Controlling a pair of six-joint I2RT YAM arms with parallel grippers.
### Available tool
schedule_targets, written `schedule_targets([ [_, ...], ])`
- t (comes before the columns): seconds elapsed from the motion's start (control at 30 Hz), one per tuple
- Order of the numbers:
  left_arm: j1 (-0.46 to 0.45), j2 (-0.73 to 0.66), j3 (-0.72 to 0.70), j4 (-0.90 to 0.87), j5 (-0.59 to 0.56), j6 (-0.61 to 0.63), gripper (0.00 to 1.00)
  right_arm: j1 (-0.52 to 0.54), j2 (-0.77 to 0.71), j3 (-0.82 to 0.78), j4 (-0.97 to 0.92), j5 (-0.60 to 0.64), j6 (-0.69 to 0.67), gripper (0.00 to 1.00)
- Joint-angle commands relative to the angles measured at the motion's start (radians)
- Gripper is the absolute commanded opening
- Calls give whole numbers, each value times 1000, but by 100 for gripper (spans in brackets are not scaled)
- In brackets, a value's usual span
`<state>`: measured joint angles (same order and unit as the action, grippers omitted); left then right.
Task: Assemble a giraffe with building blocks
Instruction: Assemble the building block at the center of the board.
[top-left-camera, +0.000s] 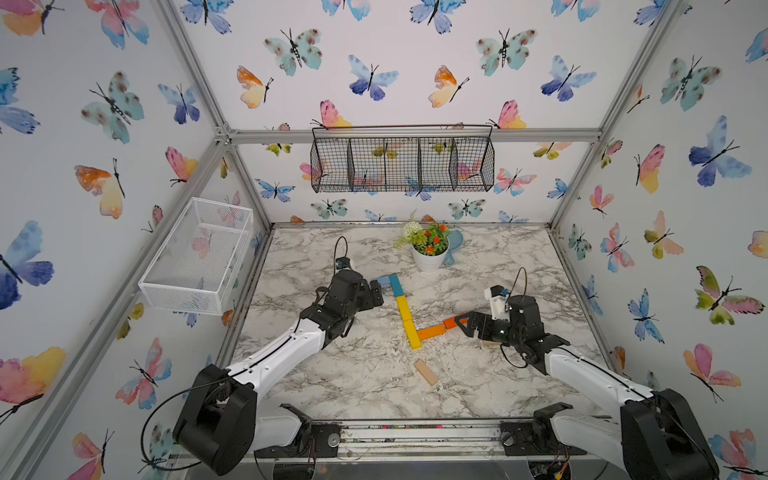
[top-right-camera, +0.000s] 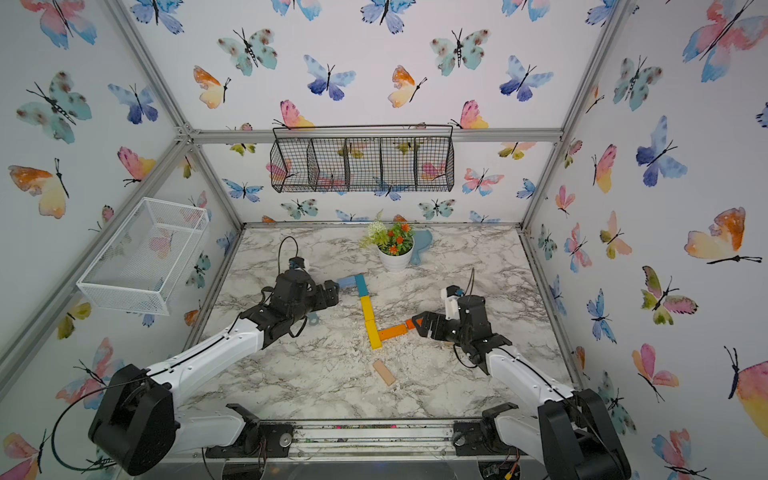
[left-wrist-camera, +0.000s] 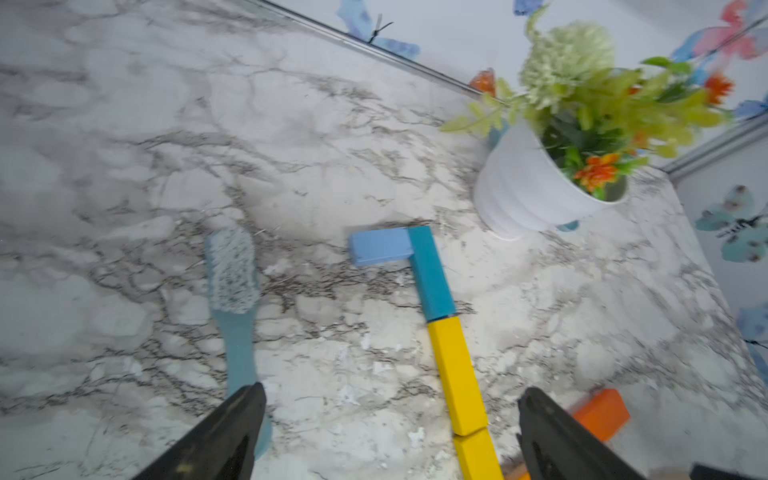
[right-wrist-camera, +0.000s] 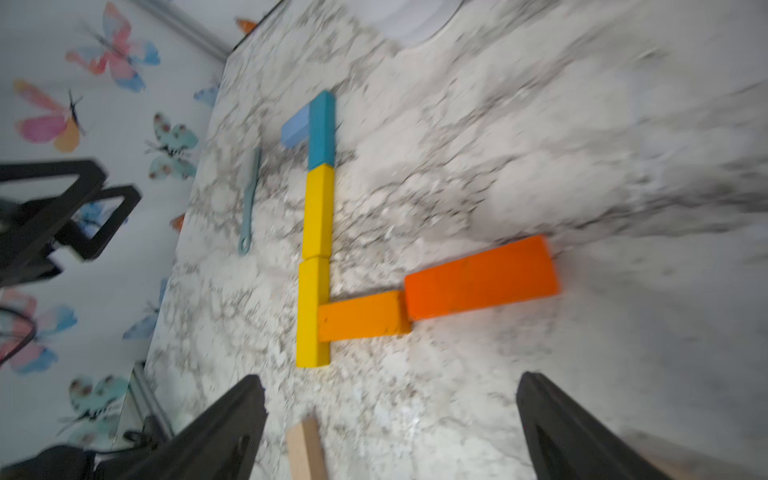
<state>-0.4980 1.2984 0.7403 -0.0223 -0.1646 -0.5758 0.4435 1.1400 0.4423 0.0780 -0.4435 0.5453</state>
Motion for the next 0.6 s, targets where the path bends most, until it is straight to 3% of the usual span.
schedule_targets([
  [0.0, 24, 43, -61, 133, -16, -50, 98, 79, -20, -1, -58, -54, -5, 100],
  [0.13, 16, 88, -187, 302, 32, -13, 98, 175, 77, 4, -53, -93, -20, 100],
  [0.2, 24, 78, -210, 333, 77, -21, 98, 262, 137, 43, -98, -23, -27, 98],
  [0.4, 18, 16, -205, 291, -2, 15, 98, 393, 154, 142, -288, 299, -72, 90],
  [0.57, 18, 13, -212, 298, 20, 8, 98, 454, 191, 204, -340, 344, -106, 75],
])
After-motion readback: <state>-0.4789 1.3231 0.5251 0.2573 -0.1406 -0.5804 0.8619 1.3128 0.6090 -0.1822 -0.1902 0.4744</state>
